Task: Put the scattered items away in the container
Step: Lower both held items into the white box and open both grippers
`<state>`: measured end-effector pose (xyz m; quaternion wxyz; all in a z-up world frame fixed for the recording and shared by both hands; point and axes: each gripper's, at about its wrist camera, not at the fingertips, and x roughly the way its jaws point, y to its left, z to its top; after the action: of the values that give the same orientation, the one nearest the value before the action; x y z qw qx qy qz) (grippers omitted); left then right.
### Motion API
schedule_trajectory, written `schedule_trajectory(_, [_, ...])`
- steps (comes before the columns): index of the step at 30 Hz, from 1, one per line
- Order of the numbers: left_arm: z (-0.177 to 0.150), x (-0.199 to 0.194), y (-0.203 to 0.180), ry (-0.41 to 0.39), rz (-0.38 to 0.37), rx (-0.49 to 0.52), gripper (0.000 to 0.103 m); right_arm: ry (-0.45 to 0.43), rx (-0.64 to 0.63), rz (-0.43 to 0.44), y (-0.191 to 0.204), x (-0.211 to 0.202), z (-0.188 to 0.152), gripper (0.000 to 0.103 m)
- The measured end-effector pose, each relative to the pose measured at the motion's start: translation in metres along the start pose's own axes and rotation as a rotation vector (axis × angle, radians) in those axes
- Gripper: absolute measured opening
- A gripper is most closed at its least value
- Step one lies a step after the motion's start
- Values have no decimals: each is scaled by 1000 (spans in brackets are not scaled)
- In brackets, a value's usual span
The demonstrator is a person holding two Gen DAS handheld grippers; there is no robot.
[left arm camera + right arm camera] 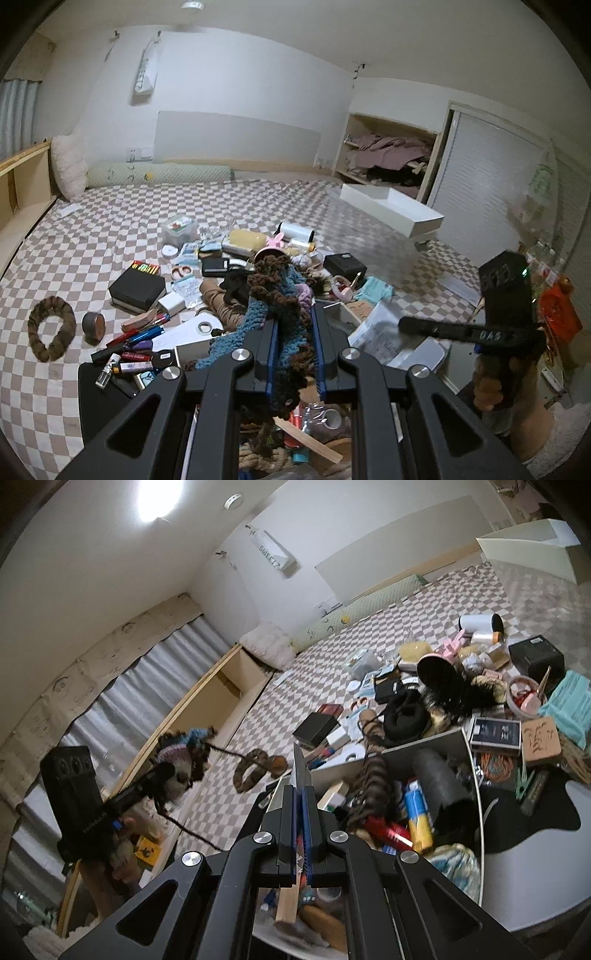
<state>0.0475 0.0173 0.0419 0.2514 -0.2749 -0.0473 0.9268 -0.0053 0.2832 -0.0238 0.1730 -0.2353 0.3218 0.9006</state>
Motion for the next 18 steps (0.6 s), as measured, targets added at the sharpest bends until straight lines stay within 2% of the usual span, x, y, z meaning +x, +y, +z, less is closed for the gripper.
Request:
schedule_trajectory(9, [1, -34, -14, -77, -18, 16, 16, 24, 1, 22, -1, -9, -23, 4])
schedule_trajectory(18, [-24, -42, -20, -38, -2, -2, 16, 109, 9, 17, -9, -6, -48, 4])
